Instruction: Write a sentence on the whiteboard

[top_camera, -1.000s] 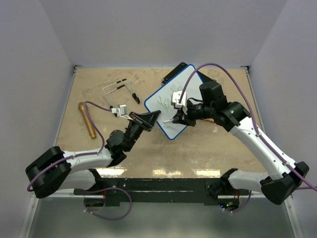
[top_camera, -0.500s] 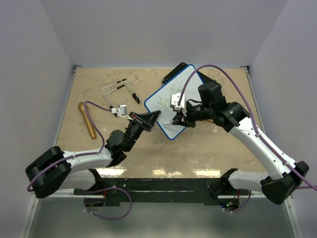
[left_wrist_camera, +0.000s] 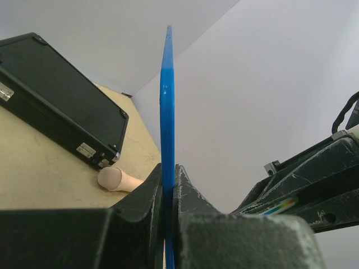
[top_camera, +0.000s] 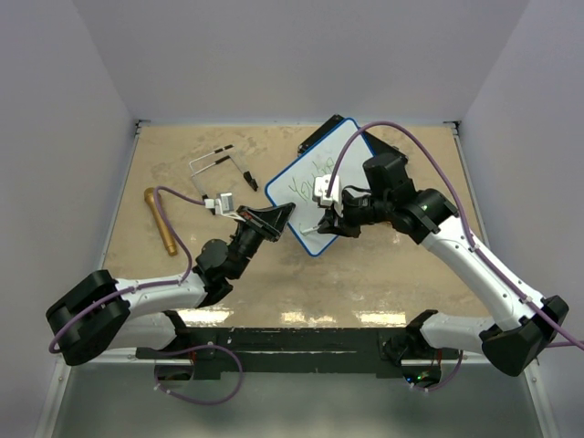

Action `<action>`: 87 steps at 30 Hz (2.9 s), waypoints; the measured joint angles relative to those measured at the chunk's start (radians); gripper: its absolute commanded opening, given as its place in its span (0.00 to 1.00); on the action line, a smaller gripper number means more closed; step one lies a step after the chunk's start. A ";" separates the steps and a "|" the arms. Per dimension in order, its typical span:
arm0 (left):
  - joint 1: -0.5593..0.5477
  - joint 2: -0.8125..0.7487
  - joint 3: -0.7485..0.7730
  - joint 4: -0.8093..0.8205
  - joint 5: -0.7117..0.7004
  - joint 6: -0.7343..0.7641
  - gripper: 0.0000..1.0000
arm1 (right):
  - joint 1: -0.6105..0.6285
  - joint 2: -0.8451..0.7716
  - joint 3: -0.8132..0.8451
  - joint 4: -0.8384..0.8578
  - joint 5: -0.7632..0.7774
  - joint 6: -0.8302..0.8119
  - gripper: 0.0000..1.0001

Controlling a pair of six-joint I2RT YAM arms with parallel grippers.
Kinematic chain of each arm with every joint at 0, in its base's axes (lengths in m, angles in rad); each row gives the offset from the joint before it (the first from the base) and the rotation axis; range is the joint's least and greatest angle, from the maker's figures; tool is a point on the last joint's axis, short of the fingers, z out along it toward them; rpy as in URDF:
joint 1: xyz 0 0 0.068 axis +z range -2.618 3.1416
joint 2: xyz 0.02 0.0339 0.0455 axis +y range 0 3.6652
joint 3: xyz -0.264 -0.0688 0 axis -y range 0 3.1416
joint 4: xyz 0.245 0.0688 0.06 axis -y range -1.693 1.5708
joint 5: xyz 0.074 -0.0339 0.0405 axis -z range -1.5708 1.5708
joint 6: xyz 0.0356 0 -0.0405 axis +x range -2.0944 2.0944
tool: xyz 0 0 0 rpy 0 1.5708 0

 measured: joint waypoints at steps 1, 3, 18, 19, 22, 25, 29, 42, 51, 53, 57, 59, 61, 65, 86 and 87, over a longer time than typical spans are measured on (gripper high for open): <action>0.000 -0.002 0.000 -0.001 -0.001 0.002 0.00 | 0.000 0.000 0.000 -0.002 0.000 0.000 0.00; 0.000 -0.006 0.000 -0.005 -0.003 0.003 0.00 | 0.000 0.000 0.000 -0.003 0.001 0.000 0.00; 0.011 -0.111 -0.052 0.007 0.014 0.002 0.00 | -0.123 -0.047 0.159 -0.083 -0.144 -0.039 0.00; 0.012 -0.130 -0.064 0.008 0.020 0.002 0.00 | -0.131 -0.057 0.151 -0.079 -0.151 -0.039 0.00; 0.014 -0.173 -0.087 0.009 0.037 0.002 0.00 | -0.146 -0.084 0.113 -0.074 -0.161 -0.039 0.00; 0.015 -0.216 -0.112 0.013 0.063 -0.001 0.00 | -0.147 -0.100 0.077 -0.072 -0.162 -0.043 0.00; 0.018 -0.248 -0.134 0.013 0.092 -0.008 0.00 | -0.147 -0.111 0.040 -0.068 -0.165 -0.055 0.00; 0.019 -0.259 -0.168 0.018 0.109 -0.034 0.00 | -0.134 -0.105 -0.008 -0.042 -0.177 -0.081 0.00; 0.020 -0.139 -0.135 0.008 0.105 -0.035 0.00 | -0.027 -0.033 -0.002 -0.019 -0.064 -0.066 0.00; 0.020 -0.132 -0.126 0.008 0.105 -0.035 0.00 | -0.026 -0.040 -0.002 -0.012 -0.045 -0.063 0.00; 0.020 -0.129 -0.108 0.011 0.104 -0.035 0.00 | -0.026 -0.055 -0.002 -0.002 -0.023 -0.059 0.00; 0.020 -0.125 -0.101 0.014 0.104 -0.035 0.00 | -0.026 -0.057 -0.002 0.004 -0.017 -0.056 0.00; 0.020 -0.123 -0.098 0.015 0.104 -0.036 0.00 | -0.026 -0.056 -0.002 0.007 0.000 -0.049 0.00; 0.020 -0.119 -0.096 0.015 0.104 -0.036 0.00 | -0.026 -0.053 -0.002 0.009 0.007 -0.040 0.00; 0.021 -0.098 -0.093 0.008 0.101 -0.033 0.00 | 0.001 -0.015 -0.002 0.014 -0.009 -0.040 0.00; 0.021 -0.098 -0.092 0.008 0.101 -0.032 0.00 | 0.002 -0.015 -0.002 0.012 -0.010 -0.043 0.00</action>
